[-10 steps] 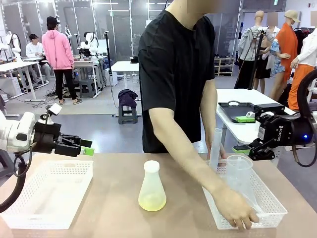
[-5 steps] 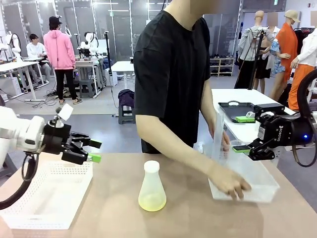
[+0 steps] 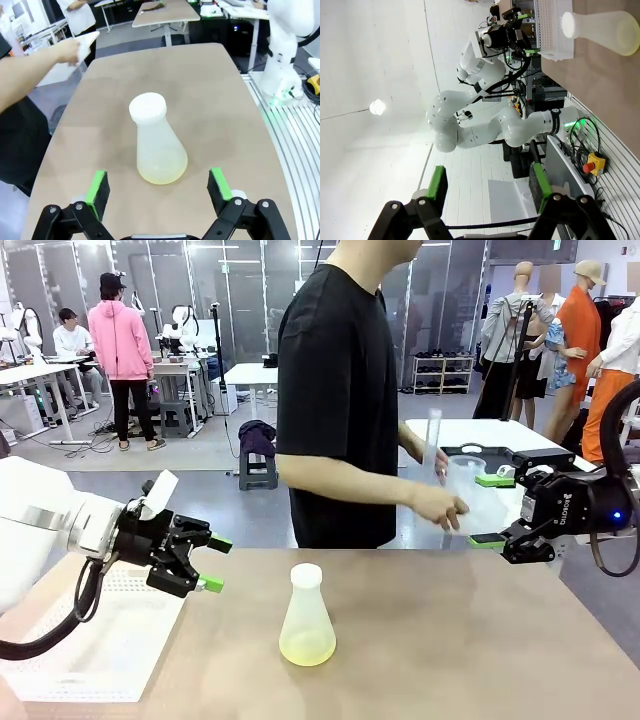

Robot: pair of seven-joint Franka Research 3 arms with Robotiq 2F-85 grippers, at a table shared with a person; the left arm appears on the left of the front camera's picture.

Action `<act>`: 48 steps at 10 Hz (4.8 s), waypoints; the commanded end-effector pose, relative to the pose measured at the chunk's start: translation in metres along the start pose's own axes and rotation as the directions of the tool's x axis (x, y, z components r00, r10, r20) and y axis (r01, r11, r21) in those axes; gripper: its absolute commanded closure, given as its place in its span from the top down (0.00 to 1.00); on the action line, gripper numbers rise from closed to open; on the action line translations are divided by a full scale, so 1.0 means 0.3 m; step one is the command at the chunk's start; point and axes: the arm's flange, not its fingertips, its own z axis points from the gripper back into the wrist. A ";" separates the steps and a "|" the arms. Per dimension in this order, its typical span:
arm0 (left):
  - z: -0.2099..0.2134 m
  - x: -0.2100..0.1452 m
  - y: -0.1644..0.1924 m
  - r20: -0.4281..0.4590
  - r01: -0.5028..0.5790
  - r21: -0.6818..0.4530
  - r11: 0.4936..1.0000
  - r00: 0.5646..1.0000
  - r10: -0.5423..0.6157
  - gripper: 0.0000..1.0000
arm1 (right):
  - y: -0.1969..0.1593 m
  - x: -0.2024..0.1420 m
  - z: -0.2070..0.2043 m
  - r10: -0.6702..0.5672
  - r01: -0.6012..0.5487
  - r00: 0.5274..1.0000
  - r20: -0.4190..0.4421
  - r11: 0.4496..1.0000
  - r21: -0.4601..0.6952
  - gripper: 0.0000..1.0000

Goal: Prepare the solutions needed for the experiment.
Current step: When the human places the Big flask in the center of the table, pick up the Big flask and place it in the left Organizing basket.

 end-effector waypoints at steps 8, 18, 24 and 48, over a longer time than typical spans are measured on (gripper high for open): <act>-0.179 -0.070 0.019 -0.066 -0.098 -0.050 0.994 0.993 0.095 1.00 | -0.002 -0.001 0.002 0.013 -0.013 1.000 -0.004 1.000 0.008 0.83; -0.480 -0.121 0.092 0.064 -0.133 -0.116 0.984 0.988 0.141 1.00 | -0.002 -0.001 0.002 0.013 -0.013 1.000 -0.004 1.000 0.008 0.83; -0.608 -0.158 0.120 0.174 -0.130 -0.129 0.983 0.973 0.151 1.00 | -0.002 -0.001 0.002 0.013 -0.013 1.000 -0.004 1.000 0.008 0.83; -0.356 0.093 0.073 0.386 0.031 -0.328 0.944 0.916 0.104 0.00 | -0.002 -0.001 0.002 0.013 -0.013 1.000 -0.004 1.000 0.008 0.83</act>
